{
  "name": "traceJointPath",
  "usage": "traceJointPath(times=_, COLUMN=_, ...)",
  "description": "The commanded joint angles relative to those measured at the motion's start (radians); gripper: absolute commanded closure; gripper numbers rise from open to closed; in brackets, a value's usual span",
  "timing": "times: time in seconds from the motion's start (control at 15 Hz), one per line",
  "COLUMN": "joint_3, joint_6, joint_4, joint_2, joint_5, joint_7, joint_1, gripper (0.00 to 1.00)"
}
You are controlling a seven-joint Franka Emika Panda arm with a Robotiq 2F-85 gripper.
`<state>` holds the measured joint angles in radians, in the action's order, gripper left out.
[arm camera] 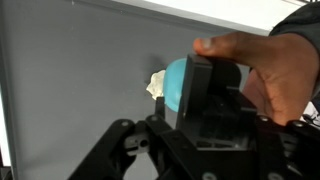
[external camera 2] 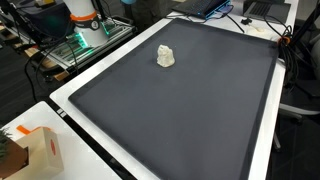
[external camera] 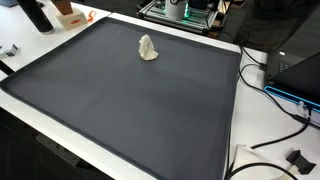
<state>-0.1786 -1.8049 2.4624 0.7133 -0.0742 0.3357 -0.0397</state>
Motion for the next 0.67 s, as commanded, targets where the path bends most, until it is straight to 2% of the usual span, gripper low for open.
traceJointPath(times=0.0, joint_3=0.01, joint_6=-0.002, joint_4=0.003, joint_2=0.005, joint_5=-0.001, joint_7=0.013, joint_1=0.006, gripper=0.65)
traceJointPath(times=0.07, joint_3=0.011, joint_6=-0.001, joint_4=-0.003, joint_2=0.0, joint_5=-0.001, joint_7=0.014, joint_1=0.004, gripper=0.73)
traceJointPath(times=0.2, joint_3=0.015, joint_6=0.003, joint_4=-0.005, joint_2=-0.002, joint_5=-0.004, joint_7=0.003, joint_1=0.007, gripper=0.75)
traceJointPath(times=0.27, joint_3=0.015, joint_6=0.003, joint_4=-0.005, joint_2=-0.002, joint_5=-0.004, joint_7=0.003, joint_1=0.007, gripper=0.5)
traceJointPath(times=0.6, joint_3=0.016, joint_6=0.002, joint_4=-0.005, joint_2=-0.004, joint_5=-0.004, joint_7=0.003, joint_1=0.007, gripper=0.5)
